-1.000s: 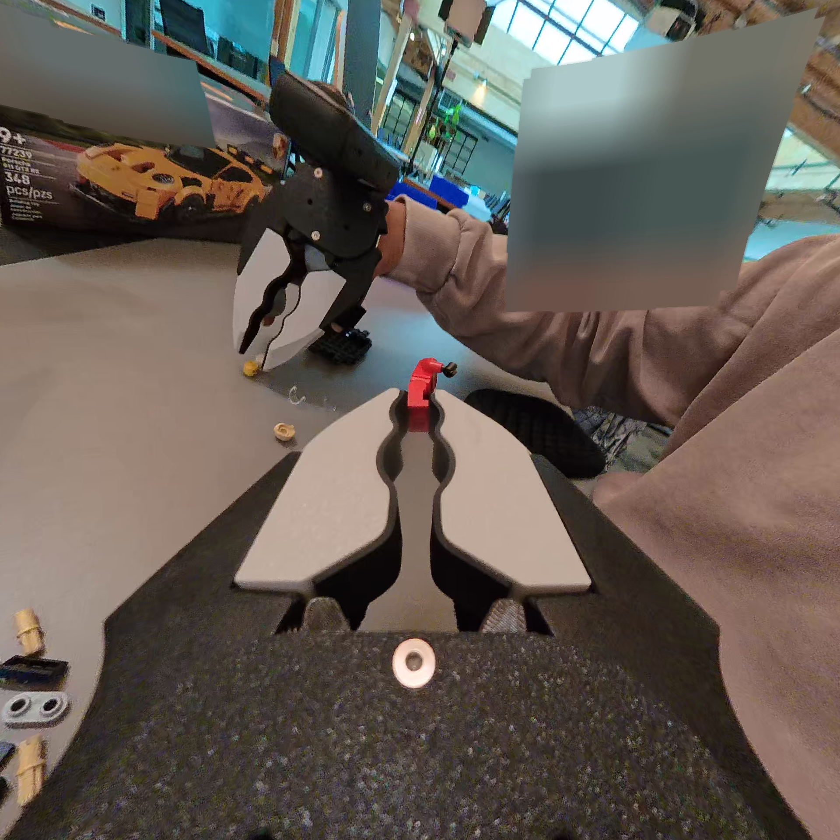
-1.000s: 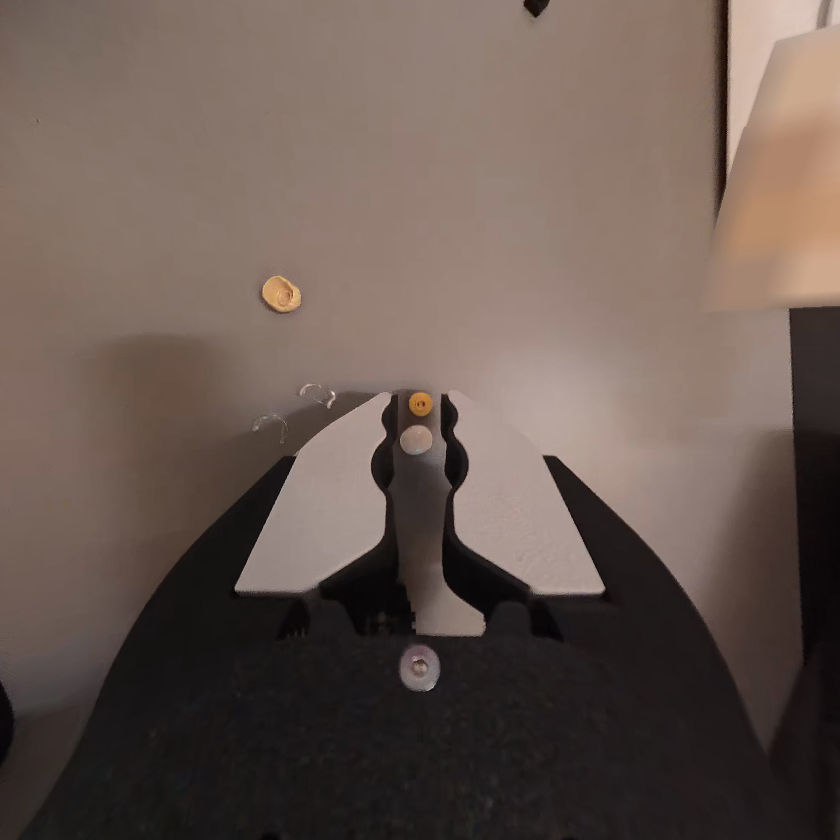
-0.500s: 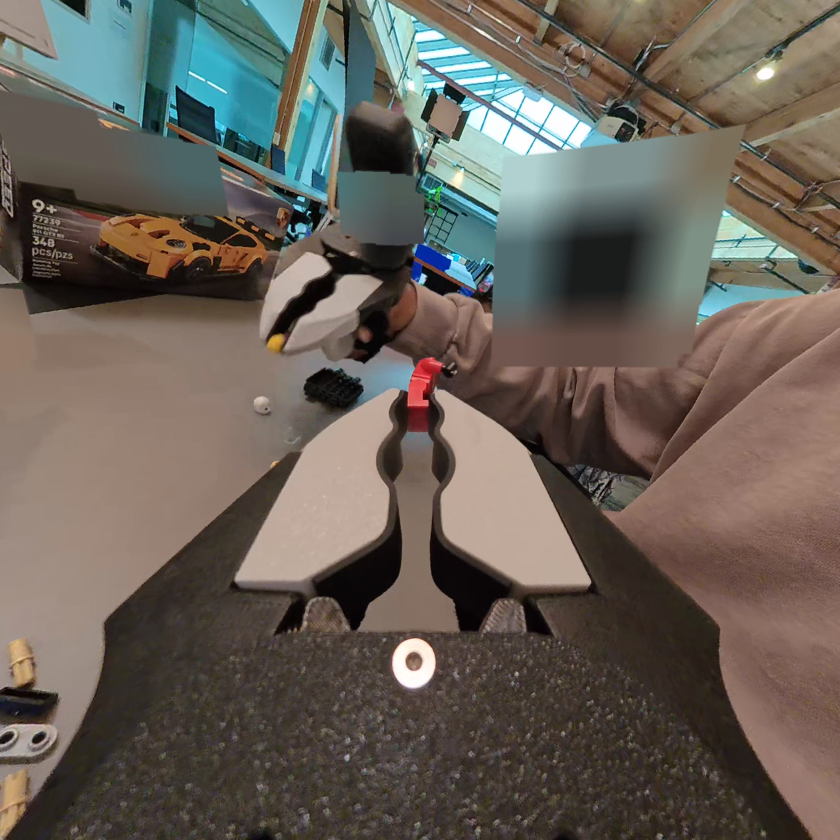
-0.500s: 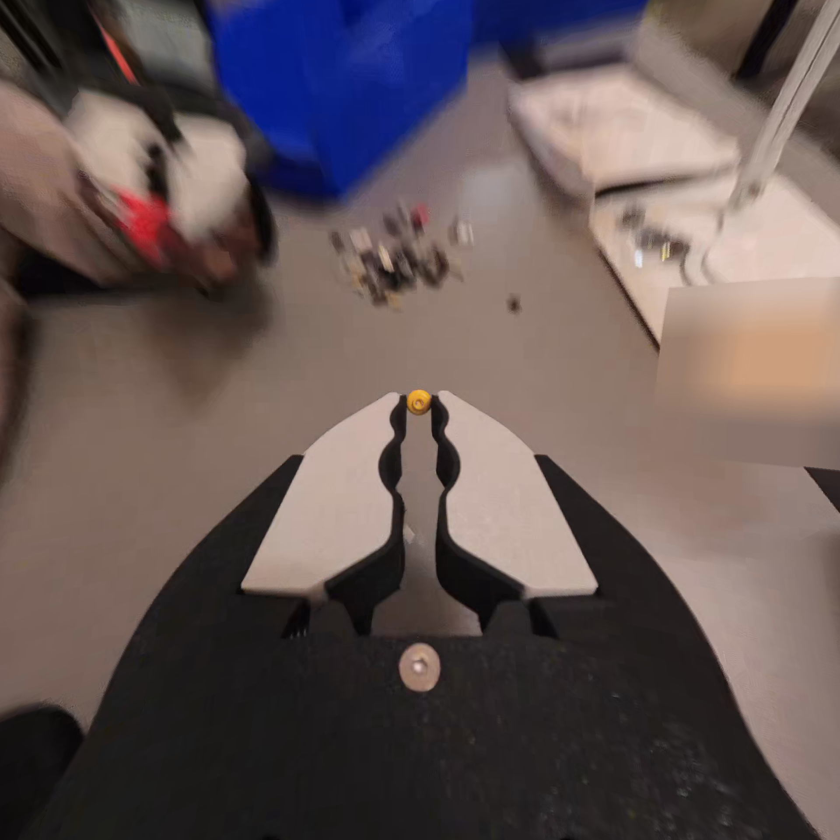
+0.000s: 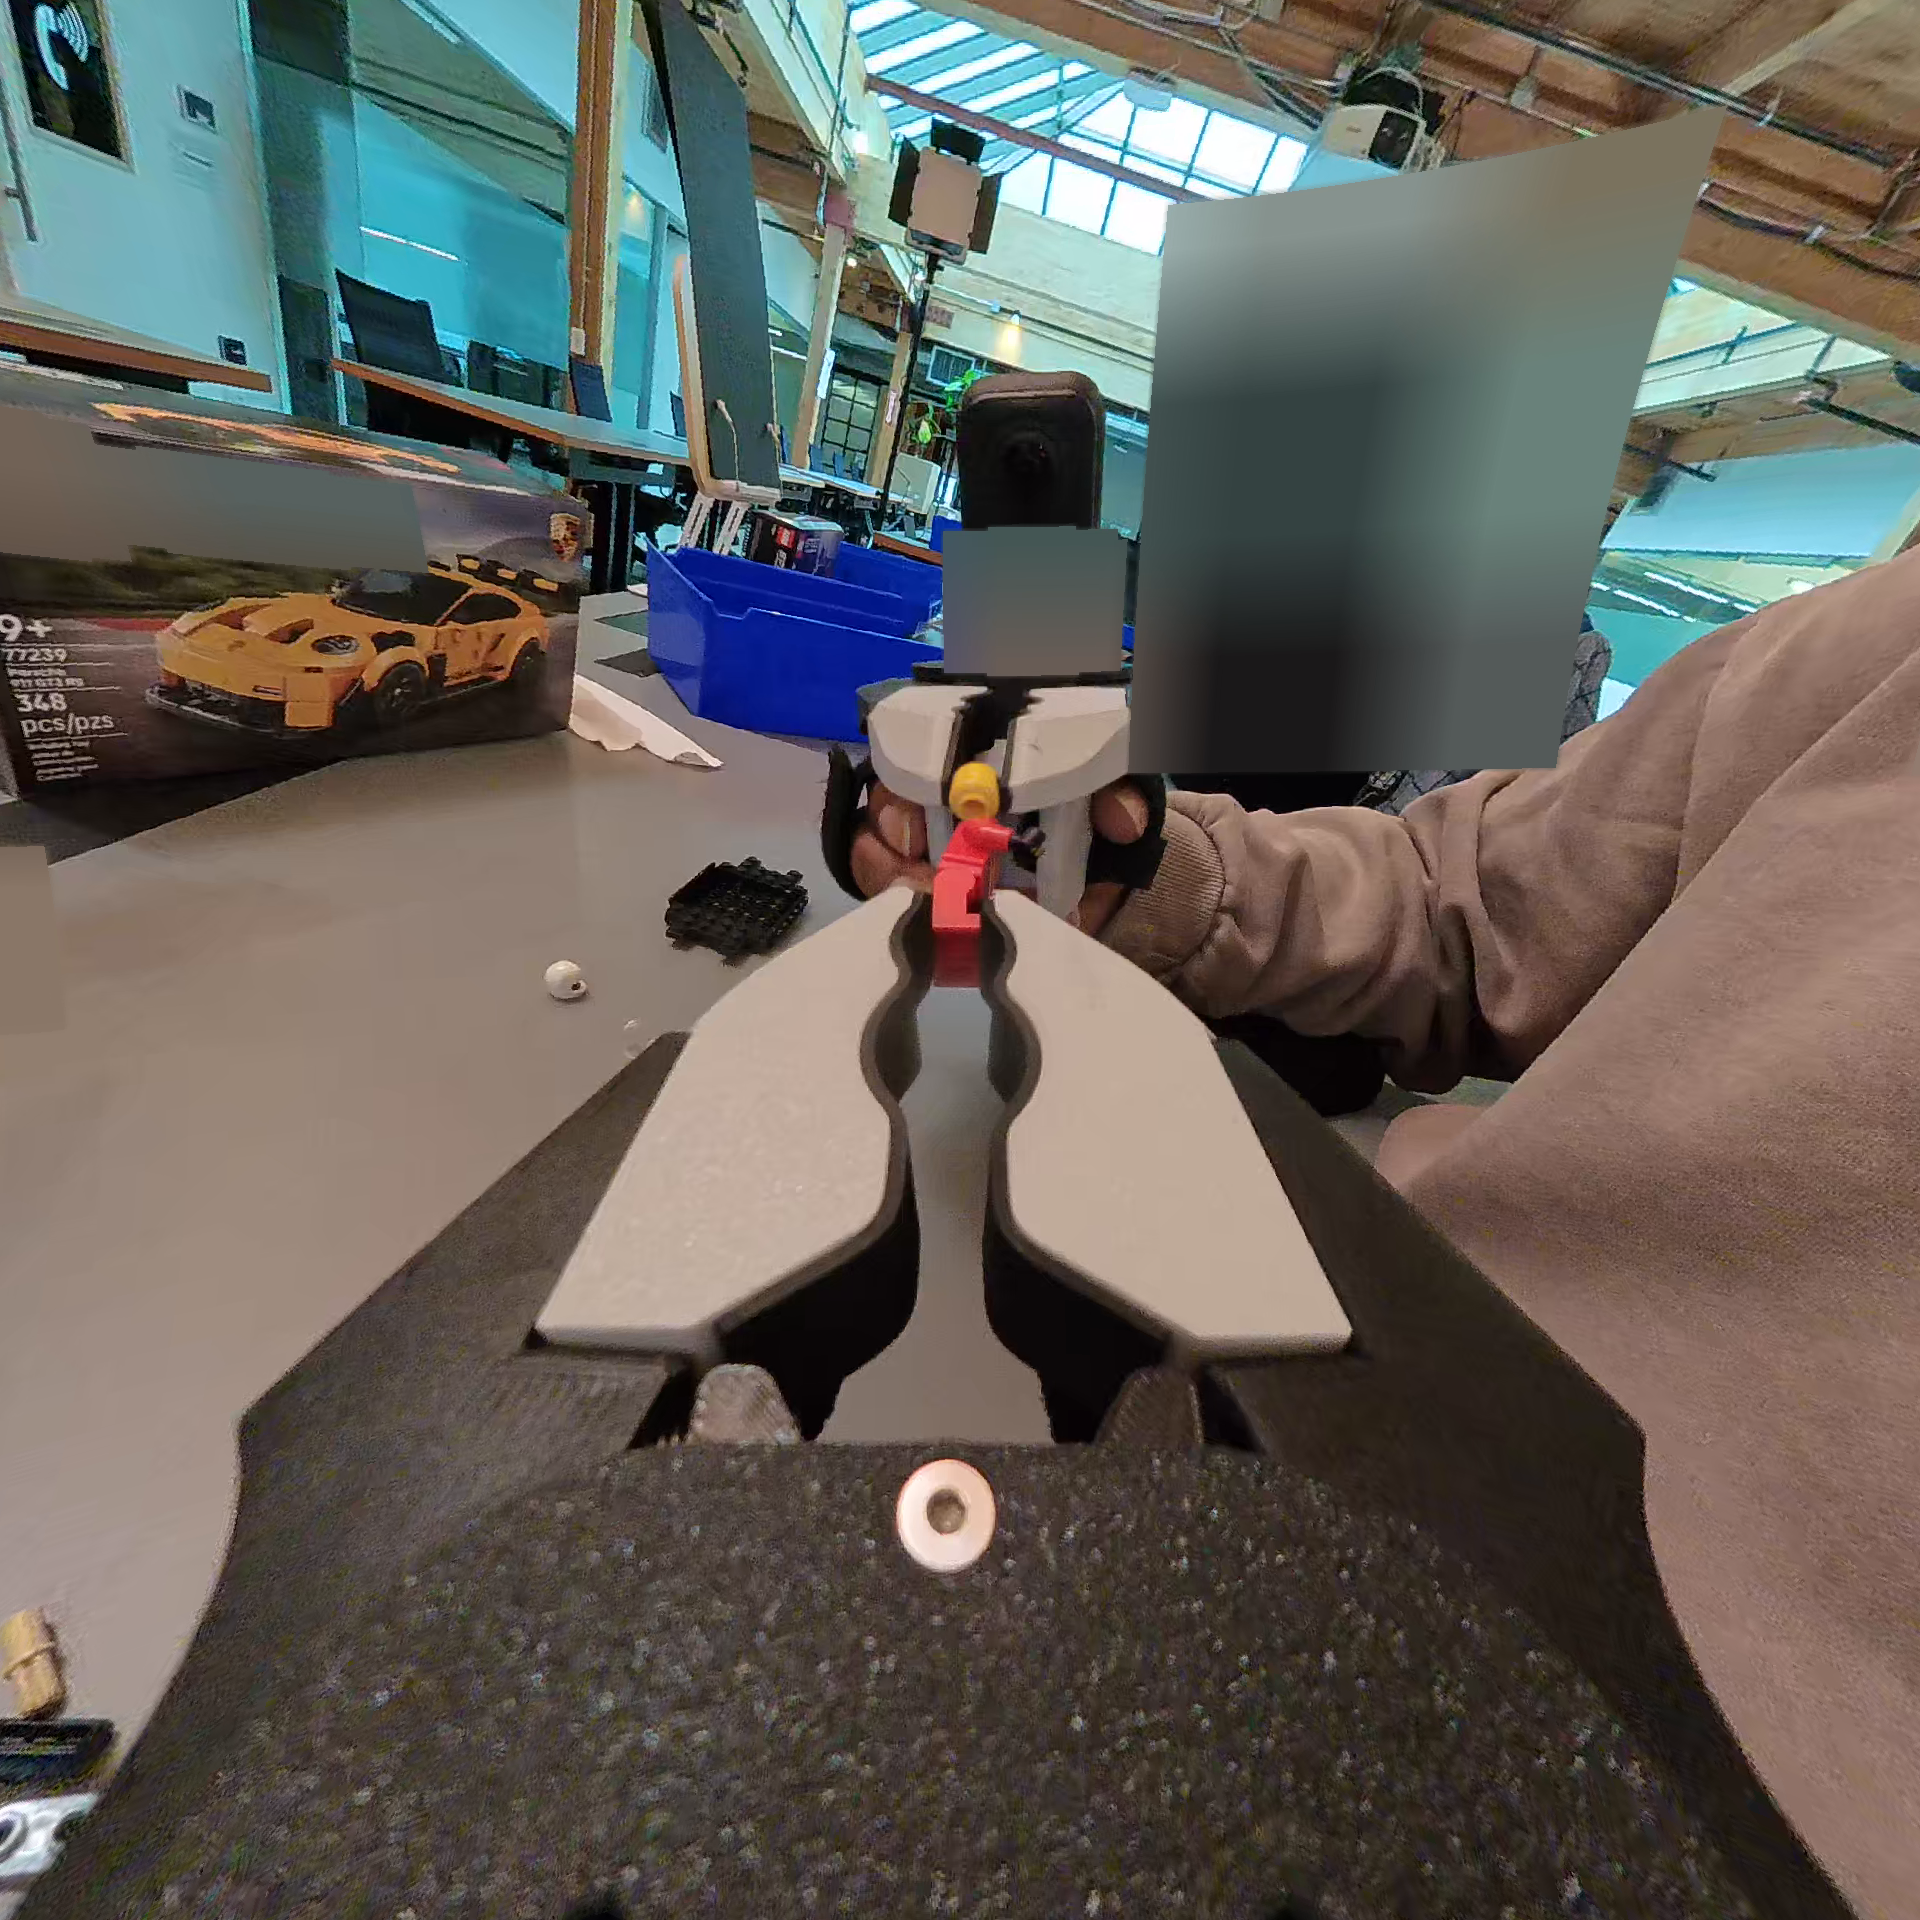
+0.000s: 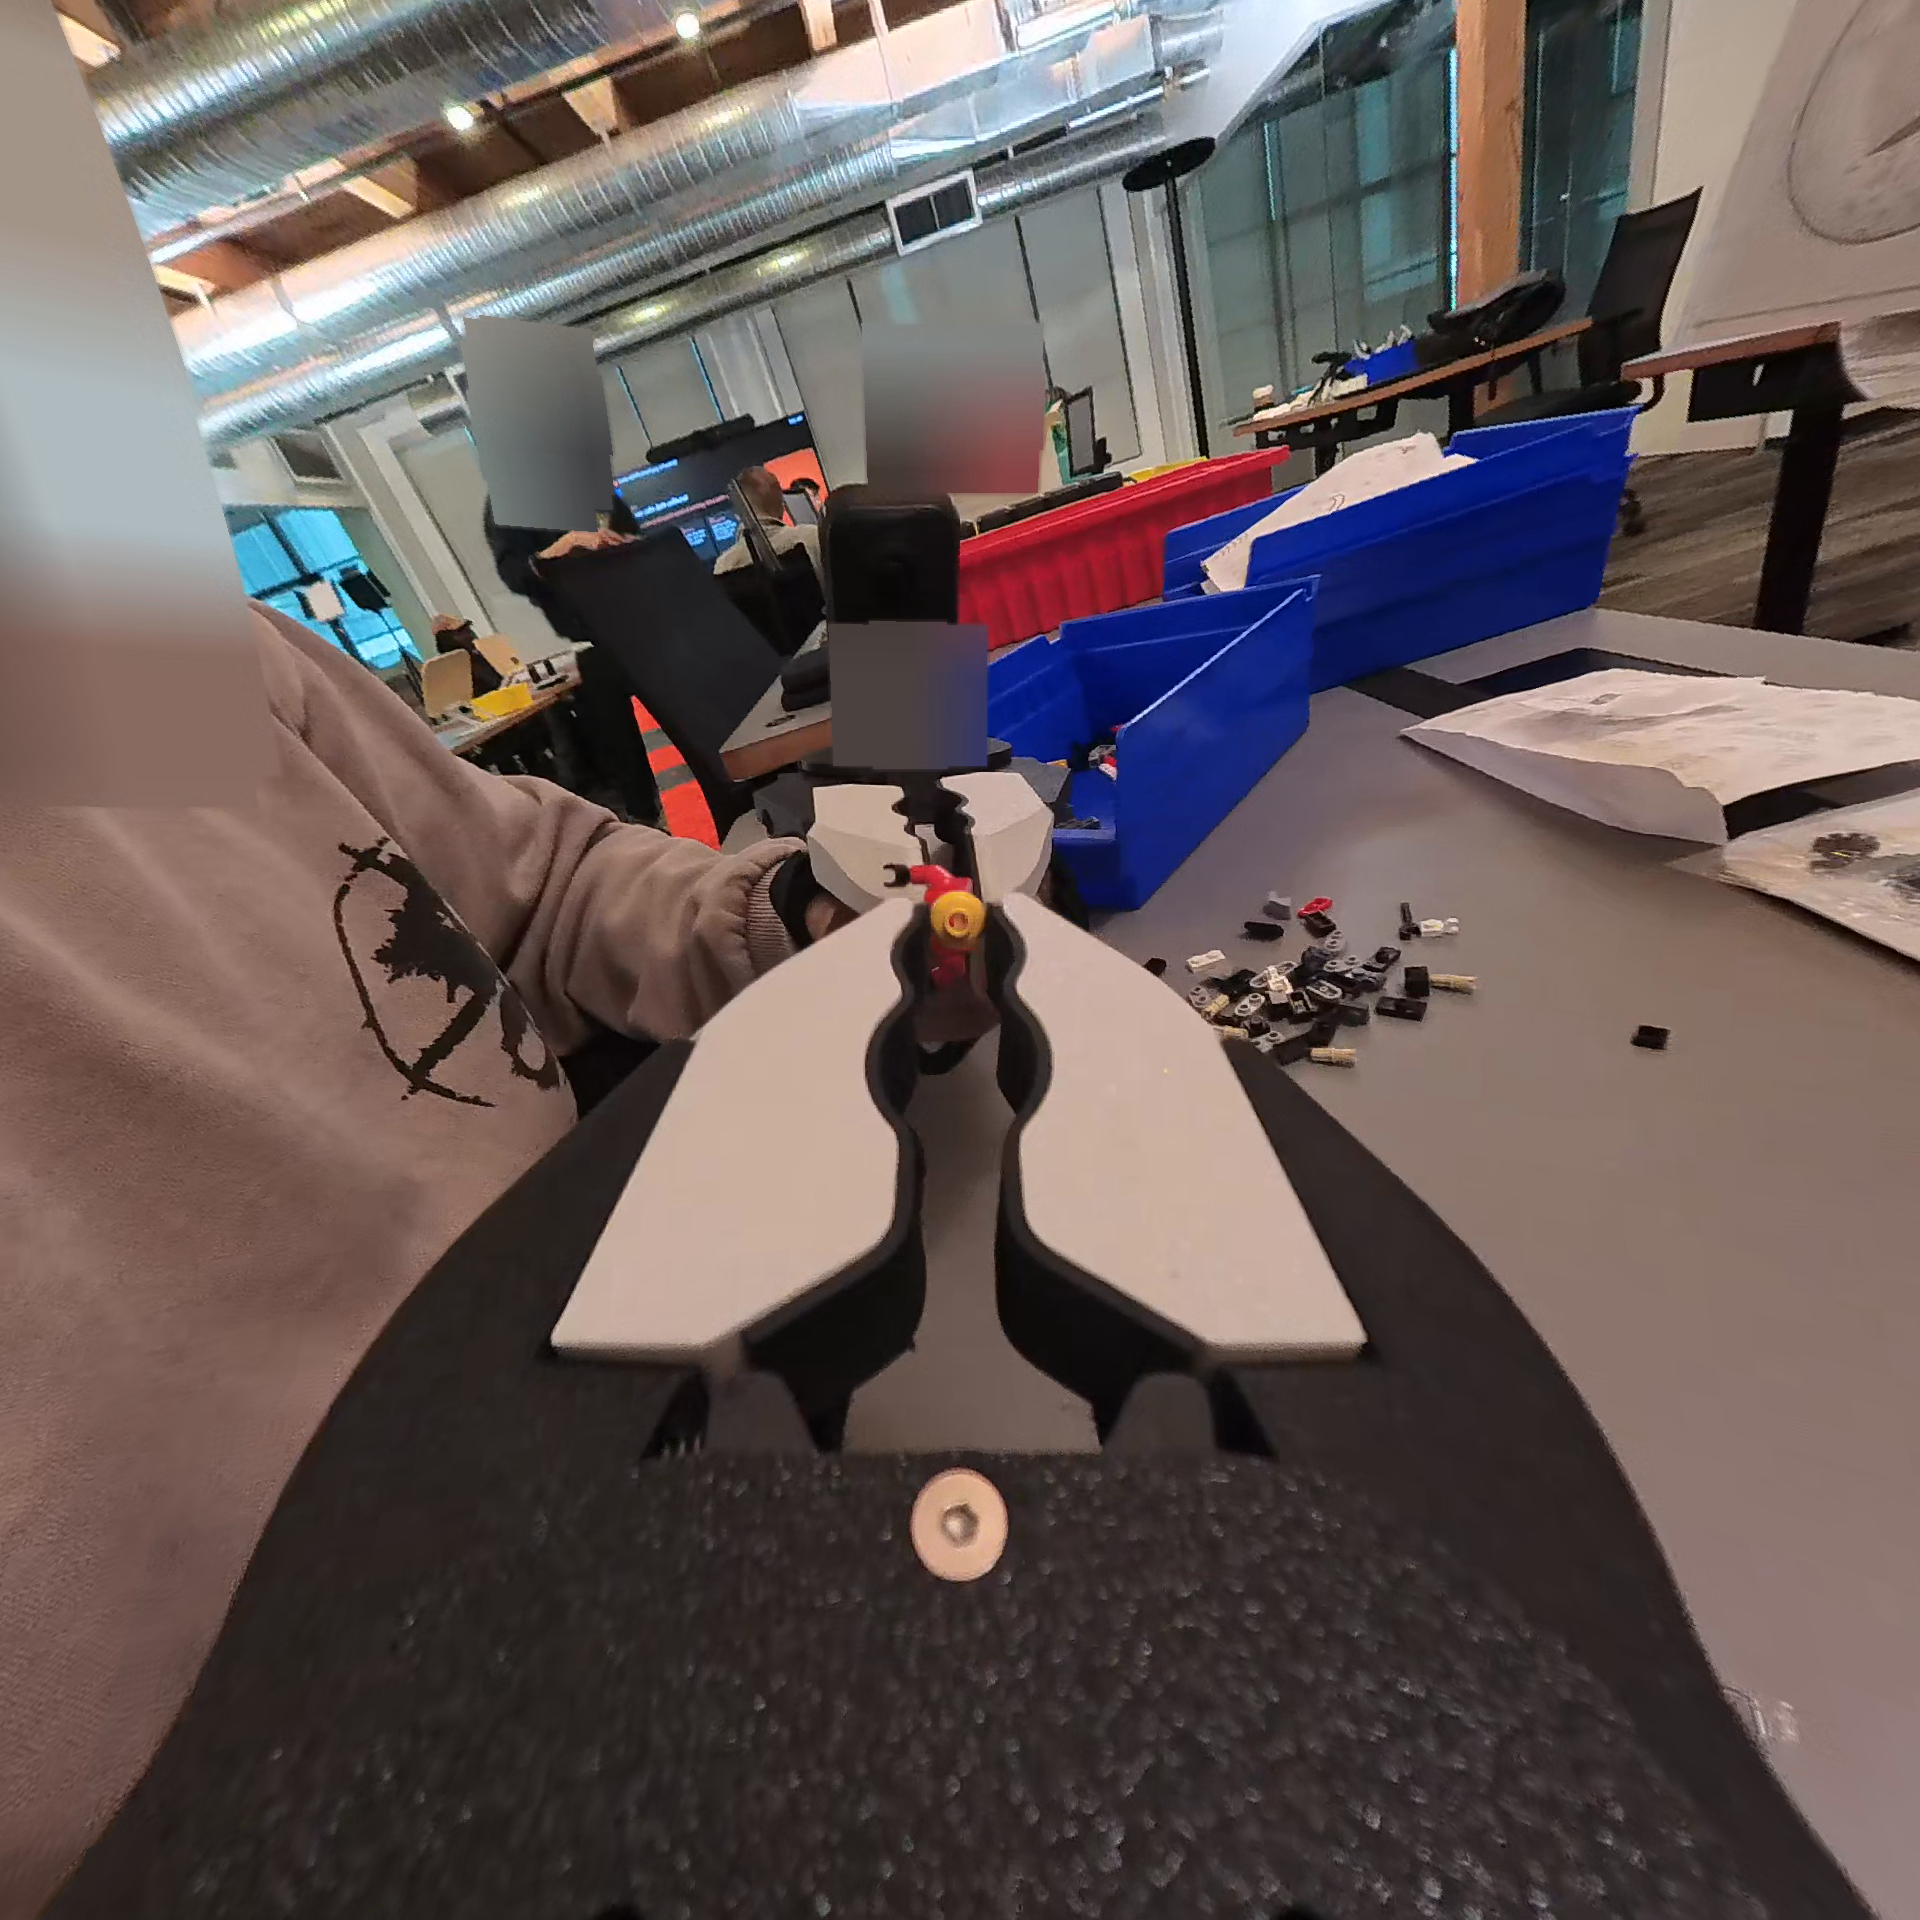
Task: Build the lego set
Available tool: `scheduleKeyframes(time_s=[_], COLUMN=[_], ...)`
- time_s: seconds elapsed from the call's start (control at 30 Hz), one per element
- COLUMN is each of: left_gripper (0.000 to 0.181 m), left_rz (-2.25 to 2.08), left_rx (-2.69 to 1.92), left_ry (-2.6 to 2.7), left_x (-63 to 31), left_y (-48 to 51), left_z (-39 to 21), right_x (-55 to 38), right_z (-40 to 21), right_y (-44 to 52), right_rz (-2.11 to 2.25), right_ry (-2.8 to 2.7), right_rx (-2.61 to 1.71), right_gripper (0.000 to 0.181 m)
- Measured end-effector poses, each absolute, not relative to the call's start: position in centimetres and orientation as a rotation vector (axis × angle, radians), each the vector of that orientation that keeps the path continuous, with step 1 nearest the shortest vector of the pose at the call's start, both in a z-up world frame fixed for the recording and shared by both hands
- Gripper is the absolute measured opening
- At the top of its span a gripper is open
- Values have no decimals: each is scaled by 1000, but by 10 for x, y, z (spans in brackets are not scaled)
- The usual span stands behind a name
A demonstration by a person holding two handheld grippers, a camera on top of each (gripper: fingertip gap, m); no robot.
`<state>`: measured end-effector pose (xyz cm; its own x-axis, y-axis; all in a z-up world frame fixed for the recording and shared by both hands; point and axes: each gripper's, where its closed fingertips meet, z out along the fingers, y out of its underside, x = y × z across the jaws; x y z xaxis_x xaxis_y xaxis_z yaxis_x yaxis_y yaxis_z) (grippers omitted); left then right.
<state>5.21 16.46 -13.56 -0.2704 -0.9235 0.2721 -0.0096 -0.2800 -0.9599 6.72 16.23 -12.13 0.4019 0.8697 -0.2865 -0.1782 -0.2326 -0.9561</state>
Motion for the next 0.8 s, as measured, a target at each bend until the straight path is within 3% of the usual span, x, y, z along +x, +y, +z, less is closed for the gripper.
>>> scheduleKeyframes(time_s=[0.8], left_gripper=[8], left_rz=[-1526], left_rx=[-1284], left_ry=[1296], left_x=[52], left_y=[165], left_z=[-139], right_x=[64], right_z=[-129], right_y=[161], right_rz=[1021], right_ry=[-709], right_rx=[-1512], right_gripper=[10])
